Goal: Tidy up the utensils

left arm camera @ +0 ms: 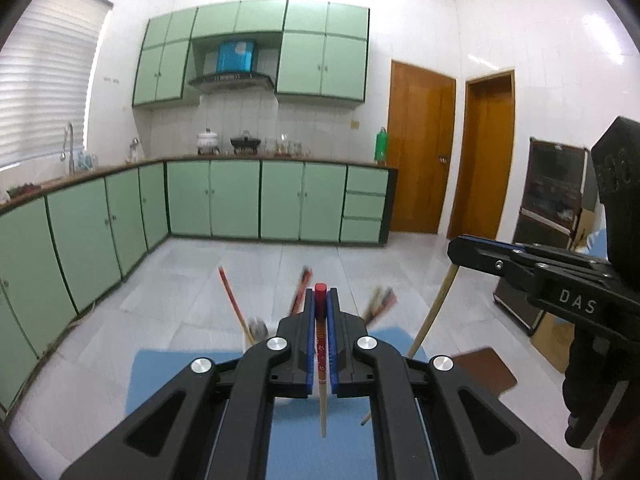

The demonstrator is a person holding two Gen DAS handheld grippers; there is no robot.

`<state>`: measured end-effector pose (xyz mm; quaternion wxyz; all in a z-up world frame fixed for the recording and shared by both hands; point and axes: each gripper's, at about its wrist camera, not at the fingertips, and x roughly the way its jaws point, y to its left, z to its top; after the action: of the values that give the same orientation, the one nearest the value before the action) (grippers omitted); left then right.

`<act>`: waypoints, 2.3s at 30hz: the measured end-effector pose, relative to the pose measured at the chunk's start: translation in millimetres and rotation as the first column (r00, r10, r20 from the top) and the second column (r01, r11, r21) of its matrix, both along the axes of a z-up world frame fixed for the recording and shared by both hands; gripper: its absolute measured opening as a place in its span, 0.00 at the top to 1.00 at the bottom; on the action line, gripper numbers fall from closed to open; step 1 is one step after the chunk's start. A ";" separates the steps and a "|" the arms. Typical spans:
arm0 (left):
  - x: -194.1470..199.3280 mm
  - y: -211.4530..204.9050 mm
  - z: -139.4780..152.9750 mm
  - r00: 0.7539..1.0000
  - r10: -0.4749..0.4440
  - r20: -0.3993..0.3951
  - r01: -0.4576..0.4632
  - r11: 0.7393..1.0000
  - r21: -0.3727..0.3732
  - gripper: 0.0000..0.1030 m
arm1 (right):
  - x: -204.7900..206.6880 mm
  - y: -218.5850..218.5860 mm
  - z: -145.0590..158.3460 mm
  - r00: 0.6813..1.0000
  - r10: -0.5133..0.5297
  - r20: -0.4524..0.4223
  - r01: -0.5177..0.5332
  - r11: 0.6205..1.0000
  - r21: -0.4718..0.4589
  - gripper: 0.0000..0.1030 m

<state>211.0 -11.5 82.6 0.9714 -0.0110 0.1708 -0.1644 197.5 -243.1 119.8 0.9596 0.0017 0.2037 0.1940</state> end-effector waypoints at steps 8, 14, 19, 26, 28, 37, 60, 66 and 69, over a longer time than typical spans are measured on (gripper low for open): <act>42.7 3.3 41.4 0.992 0.045 0.114 -0.044 0.999 -0.012 0.95 | 54.4 -0.1 30.2 0.992 -0.070 0.106 0.070 0.998 0.008 0.94; 85.9 2.1 27.4 0.990 0.084 0.113 -0.087 0.996 0.020 0.95 | 93.1 4.8 8.3 0.992 -0.089 0.085 0.089 0.996 0.003 0.94; 112.8 1.1 -7.1 0.997 0.078 0.029 -0.079 0.996 0.032 0.95 | 120.2 10.7 -24.0 0.996 -0.091 0.024 0.092 0.996 -0.020 0.94; 125.8 -1.8 -46.0 0.996 0.044 -0.074 -0.041 0.998 0.049 0.94 | 122.7 17.3 -59.1 0.996 -0.089 -0.024 0.087 0.994 -0.062 0.91; 126.3 -0.6 -48.6 0.996 0.042 -0.078 -0.038 0.998 0.048 0.91 | 117.6 12.1 -61.8 0.995 -0.102 -0.022 0.101 0.994 -0.048 0.86; 90.4 13.2 -45.0 0.996 0.055 -0.074 -0.055 0.998 0.011 0.55 | 71.3 -15.1 -53.7 0.986 -0.163 0.023 0.163 0.987 0.012 0.54; -64.2 19.8 -85.0 0.989 0.090 -0.115 -0.089 0.996 0.012 0.19 | -100.1 -5.5 -118.8 0.989 -0.149 -0.015 0.149 0.988 -0.028 0.05; -93.3 17.3 -92.5 0.989 0.093 -0.115 -0.091 0.996 0.026 0.18 | -120.6 0.4 -128.3 0.991 -0.125 -0.046 0.123 0.991 -0.046 0.05; -103.2 18.3 -92.9 0.989 0.092 -0.113 -0.090 0.996 0.025 0.18 | -129.5 1.0 -128.3 0.992 -0.115 -0.056 0.114 0.993 -0.034 0.05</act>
<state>107.8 6.8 -10.3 0.9667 -0.0184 0.2267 -0.1173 68.0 -242.1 -8.5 0.9628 0.0040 0.2339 0.1354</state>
